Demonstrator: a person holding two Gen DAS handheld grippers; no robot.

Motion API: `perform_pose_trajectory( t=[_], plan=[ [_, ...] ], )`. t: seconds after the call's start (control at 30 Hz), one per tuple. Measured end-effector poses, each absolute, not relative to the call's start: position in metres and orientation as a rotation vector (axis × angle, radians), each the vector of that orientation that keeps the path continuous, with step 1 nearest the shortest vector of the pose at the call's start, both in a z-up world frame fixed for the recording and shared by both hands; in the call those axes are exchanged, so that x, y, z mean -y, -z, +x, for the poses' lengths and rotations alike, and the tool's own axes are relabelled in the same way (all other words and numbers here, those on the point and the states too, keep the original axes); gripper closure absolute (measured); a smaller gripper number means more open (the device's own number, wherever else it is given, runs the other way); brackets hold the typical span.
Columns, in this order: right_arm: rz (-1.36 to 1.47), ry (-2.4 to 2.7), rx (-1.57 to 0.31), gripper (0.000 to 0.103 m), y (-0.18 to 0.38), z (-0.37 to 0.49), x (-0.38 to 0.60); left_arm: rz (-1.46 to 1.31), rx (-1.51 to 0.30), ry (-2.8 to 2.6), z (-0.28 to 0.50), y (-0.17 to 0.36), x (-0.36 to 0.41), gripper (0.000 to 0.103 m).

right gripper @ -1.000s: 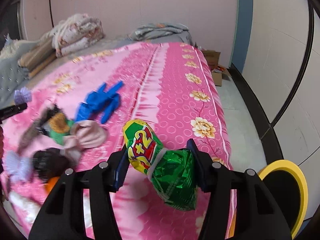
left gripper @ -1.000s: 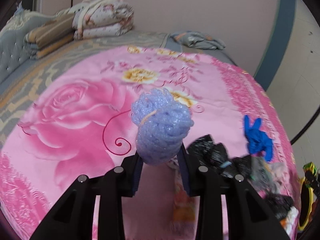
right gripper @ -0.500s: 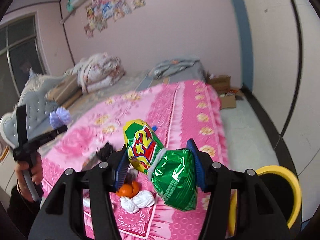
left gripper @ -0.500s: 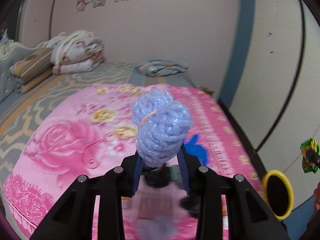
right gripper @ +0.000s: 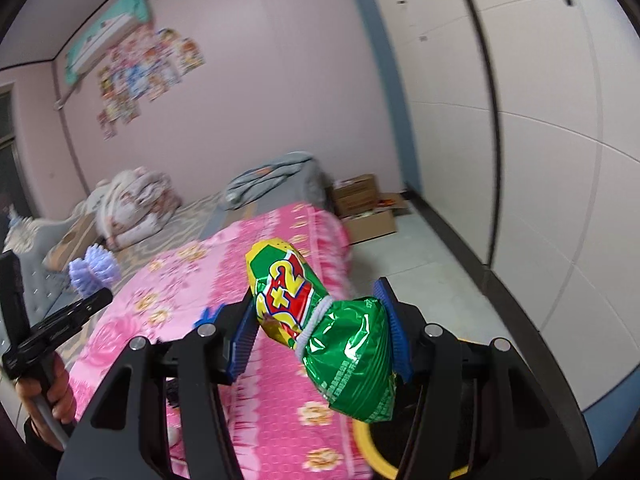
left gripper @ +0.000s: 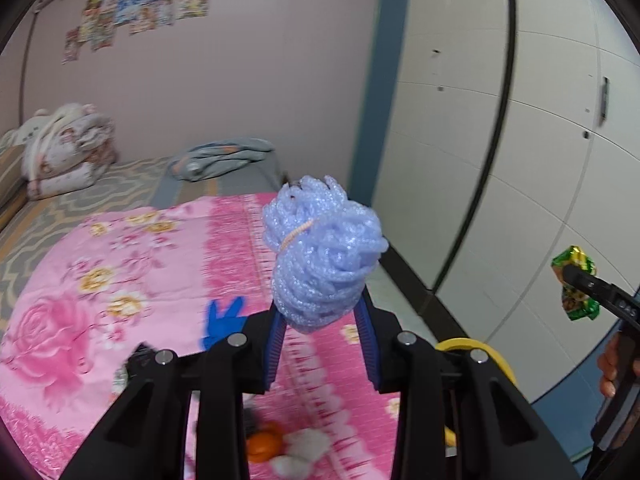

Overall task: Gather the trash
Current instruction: 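Carry the green bag and purple net over the yellow-rimmed bin with both tools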

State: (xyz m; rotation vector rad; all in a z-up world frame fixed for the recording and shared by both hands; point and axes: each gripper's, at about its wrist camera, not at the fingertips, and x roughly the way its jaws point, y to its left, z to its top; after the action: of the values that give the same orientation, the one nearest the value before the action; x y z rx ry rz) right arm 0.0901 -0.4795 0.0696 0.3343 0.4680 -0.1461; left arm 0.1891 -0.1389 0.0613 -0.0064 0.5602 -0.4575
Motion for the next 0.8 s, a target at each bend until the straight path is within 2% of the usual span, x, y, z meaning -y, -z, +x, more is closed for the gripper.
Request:
perform_pose_trajectory(
  t=[0.2, 0.33, 0.8],
  plan=[
    [0.323, 0.252, -0.443, 0.050, -0.072, 0.075, 0.524, 0.023, -0.548, 0.558, 0.185, -0.067, 0.199, 0.071],
    [0.335, 0.295, -0.449, 0.050, -0.059, 0.073, 0.546, 0.061, -0.550, 0.608, 0.182, -0.053, 0.237, 0.071],
    [0.399, 0.392, -0.576, 0.049, 0.049, 0.078, 0.585, 0.108, -0.745, 0.726, 0.197, 0.059, 0.326, 0.071]
  ],
)
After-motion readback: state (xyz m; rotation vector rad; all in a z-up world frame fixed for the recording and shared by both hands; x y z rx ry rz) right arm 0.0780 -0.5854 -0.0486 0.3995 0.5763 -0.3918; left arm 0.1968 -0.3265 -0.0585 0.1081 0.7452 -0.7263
